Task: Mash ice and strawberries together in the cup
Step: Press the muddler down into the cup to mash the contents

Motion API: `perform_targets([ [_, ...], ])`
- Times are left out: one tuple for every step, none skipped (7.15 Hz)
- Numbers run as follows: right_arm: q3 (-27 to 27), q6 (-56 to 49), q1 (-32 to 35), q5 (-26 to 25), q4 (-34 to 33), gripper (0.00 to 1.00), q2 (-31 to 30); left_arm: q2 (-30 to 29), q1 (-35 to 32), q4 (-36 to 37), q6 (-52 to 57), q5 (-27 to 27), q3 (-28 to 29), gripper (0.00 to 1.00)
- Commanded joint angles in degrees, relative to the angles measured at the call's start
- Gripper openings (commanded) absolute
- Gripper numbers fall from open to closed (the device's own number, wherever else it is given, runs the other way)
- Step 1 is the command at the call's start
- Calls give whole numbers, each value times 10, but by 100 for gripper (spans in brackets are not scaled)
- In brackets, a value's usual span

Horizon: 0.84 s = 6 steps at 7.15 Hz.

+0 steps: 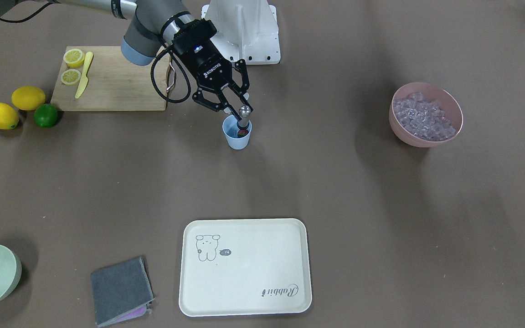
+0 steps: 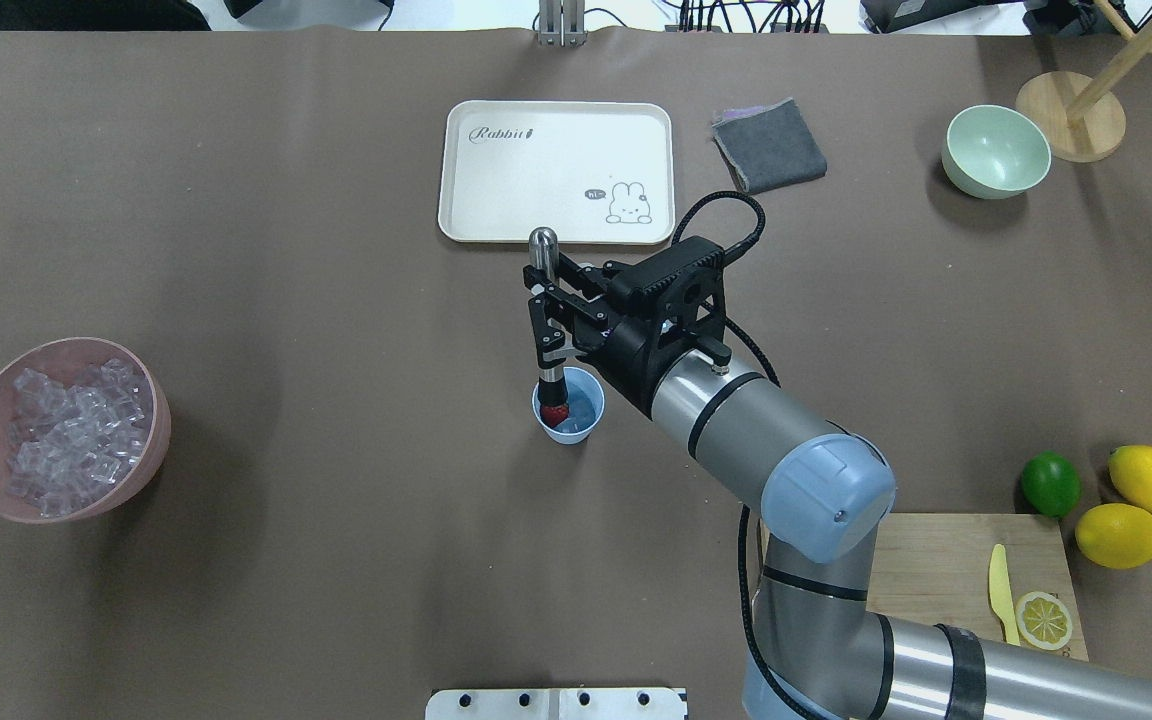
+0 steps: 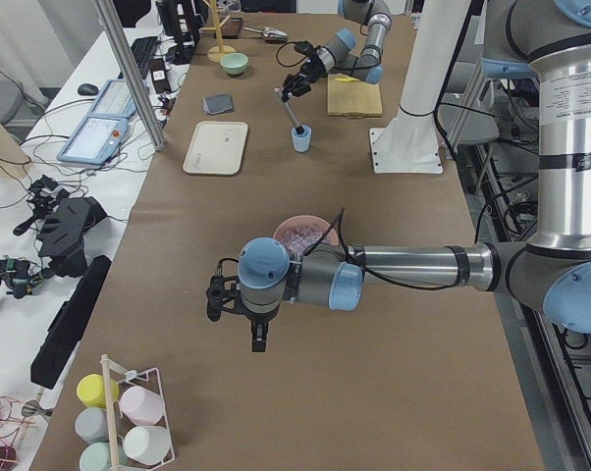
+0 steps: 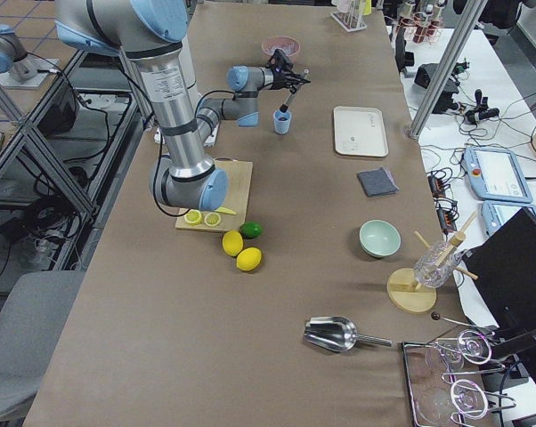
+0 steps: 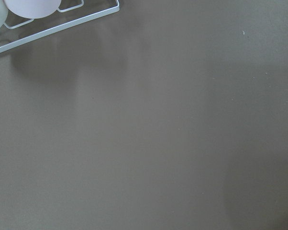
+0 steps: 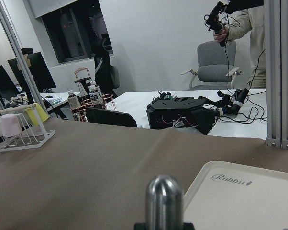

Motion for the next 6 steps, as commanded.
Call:
perform_targets([
  [10, 0, 11, 9, -1, 0, -4, 0, -5, 0, 0, 0, -4, 98],
  [7, 0, 7, 9, 0, 0, -7, 7, -9, -1, 0, 0, -5, 98],
  [4, 1, -7, 4, 1, 0, -17, 8, -9, -1, 0, 1, -6, 98],
  [3, 1, -14, 2, 3, 0, -21, 8, -9, -1, 0, 1, -6, 98],
  [-10, 1, -20, -7, 5, 0, -23, 9, -9, -1, 0, 0, -6, 98],
  [-12, 1, -24, -13, 5, 0, -23, 9, -9, -1, 0, 1, -8, 98],
])
